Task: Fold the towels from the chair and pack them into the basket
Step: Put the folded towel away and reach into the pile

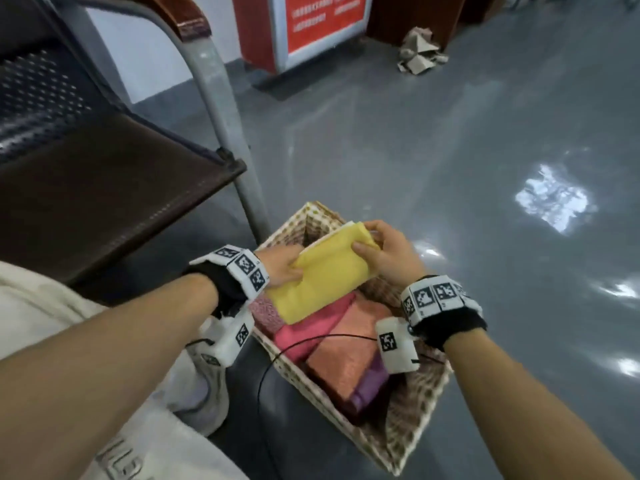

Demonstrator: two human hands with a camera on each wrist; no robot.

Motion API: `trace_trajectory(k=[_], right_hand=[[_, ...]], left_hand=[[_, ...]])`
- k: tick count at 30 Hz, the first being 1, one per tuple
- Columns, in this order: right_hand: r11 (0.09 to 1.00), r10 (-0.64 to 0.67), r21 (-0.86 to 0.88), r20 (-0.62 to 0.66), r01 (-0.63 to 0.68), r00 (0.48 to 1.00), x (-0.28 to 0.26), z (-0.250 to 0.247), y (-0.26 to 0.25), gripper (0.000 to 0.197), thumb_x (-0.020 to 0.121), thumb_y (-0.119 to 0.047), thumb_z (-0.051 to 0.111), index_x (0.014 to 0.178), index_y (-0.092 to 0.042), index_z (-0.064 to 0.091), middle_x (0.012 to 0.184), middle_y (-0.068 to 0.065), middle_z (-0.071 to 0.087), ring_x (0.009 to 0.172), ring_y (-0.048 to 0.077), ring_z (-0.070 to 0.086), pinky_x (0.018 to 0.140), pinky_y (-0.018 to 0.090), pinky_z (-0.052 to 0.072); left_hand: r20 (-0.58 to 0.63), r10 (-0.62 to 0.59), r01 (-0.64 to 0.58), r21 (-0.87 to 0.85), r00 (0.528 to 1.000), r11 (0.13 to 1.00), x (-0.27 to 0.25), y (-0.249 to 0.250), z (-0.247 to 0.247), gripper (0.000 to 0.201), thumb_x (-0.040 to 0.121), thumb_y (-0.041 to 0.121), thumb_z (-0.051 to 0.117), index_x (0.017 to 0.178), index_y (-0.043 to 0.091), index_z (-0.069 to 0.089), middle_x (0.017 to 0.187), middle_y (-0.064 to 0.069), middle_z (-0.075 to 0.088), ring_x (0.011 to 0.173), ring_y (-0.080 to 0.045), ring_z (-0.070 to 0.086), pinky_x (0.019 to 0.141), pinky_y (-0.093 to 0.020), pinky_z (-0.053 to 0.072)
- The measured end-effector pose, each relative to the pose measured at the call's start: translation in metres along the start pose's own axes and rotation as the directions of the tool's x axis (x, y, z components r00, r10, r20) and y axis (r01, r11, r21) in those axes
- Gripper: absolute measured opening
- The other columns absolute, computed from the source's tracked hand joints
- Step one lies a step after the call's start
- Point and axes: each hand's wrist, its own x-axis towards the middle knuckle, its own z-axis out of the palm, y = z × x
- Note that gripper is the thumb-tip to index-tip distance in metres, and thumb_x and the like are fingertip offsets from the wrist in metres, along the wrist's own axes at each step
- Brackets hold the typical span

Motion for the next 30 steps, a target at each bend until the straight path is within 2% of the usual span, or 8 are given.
trace_trajectory(k=[2,5,8,13,16,19,22,30], right_hand=[[0.994,0.08,-0.08,0.045,-0.076,0.996,0.005,0.013,0.021,0.042,0.091,-0.022,0.063,0.128,-0.007,0.051,0.123,0.012,0.058,0.112,0.024,0.054,0.094,0.035,0.044],[0.962,0.148,-0.249,0.131,-0.112,0.98,0.018,0.035,0.046,0.043,0.092,-0.03,0.059,0.129,-0.01,0.052,0.127,0.008,0.057,0.117,0.025,0.053,0.092,0.029,0.038],[0.911,0.276,-0.373,0.239,-0.174,0.931,0.029,0.059,0.065,0.048,0.094,-0.036,0.056,0.133,-0.01,0.05,0.133,0.008,0.055,0.121,0.025,0.051,0.093,0.029,0.038],[0.847,0.386,-0.473,0.234,-0.242,0.893,0.039,0.083,0.076,0.053,0.095,-0.034,0.055,0.139,-0.006,0.044,0.139,0.011,0.051,0.126,0.027,0.049,0.098,0.03,0.039],[0.81,0.347,-0.56,0.217,-0.174,0.912,0.041,0.083,0.067,0.045,0.092,-0.027,0.057,0.134,-0.011,0.048,0.129,0.01,0.057,0.115,0.027,0.056,0.092,0.032,0.045],[0.822,0.189,-0.569,0.23,-0.026,0.955,0.043,0.079,0.039,0.031,0.089,-0.018,0.057,0.12,-0.013,0.057,0.117,0.007,0.063,0.106,0.024,0.06,0.09,0.032,0.049],[0.849,0.04,-0.518,0.257,0.102,0.966,0.05,0.074,-0.006,0.024,0.089,-0.016,0.059,0.112,-0.012,0.063,0.113,0.006,0.066,0.104,0.022,0.061,0.084,0.024,0.043],[0.75,-0.29,-0.478,0.385,0.458,0.876,0.073,0.084,-0.197,0.018,0.09,-0.015,0.058,0.104,-0.012,0.069,0.108,0.007,0.07,0.103,0.023,0.062,0.089,0.026,0.044]], left_hand=[[0.066,-0.025,0.025,0.007,0.997,1.0,0.012,-0.008,0.025,0.038,0.095,0.02,0.049,0.131,0.007,0.043,0.126,-0.011,0.054,0.113,-0.025,0.053,0.074,-0.022,0.033],[0.19,-0.02,0.031,-0.053,0.982,0.998,0.022,-0.018,0.053,0.039,0.098,0.016,0.044,0.135,0.005,0.043,0.134,-0.012,0.052,0.12,-0.026,0.051,0.087,-0.022,0.035],[0.289,-0.068,0.067,0.014,0.955,0.998,0.023,-0.028,0.073,0.037,0.1,0.025,0.042,0.126,0.002,0.052,0.128,-0.014,0.057,0.115,-0.028,0.054,0.081,-0.025,0.036],[0.257,-0.141,0.147,-0.005,0.956,0.989,0.023,-0.037,0.075,0.032,0.097,0.024,0.047,0.118,0.003,0.057,0.117,-0.017,0.062,0.108,-0.031,0.057,0.087,-0.034,0.044],[0.139,-0.134,0.148,-0.096,0.981,0.984,0.017,-0.036,0.056,0.03,0.095,0.023,0.05,0.122,0.014,0.06,0.122,-0.007,0.062,0.108,-0.022,0.059,0.09,-0.03,0.047],[0.011,-0.151,0.15,-0.192,0.988,0.97,0.003,-0.035,0.031,0.025,0.094,0.026,0.052,0.117,0.024,0.061,0.118,0.001,0.061,0.084,-0.01,0.058,0.067,-0.021,0.043],[-0.124,-0.197,0.159,-0.263,0.972,0.951,-0.021,-0.037,-0.005,0.02,0.092,0.032,0.054,0.108,0.023,0.063,0.114,0.004,0.063,0.101,-0.015,0.06,0.08,-0.025,0.044],[-0.555,-0.267,0.075,-0.344,0.788,0.936,-0.146,-0.061,-0.146,0.01,0.088,0.026,0.059,0.095,0.021,0.065,0.098,0.001,0.068,0.094,-0.018,0.063,0.088,-0.034,0.049]])
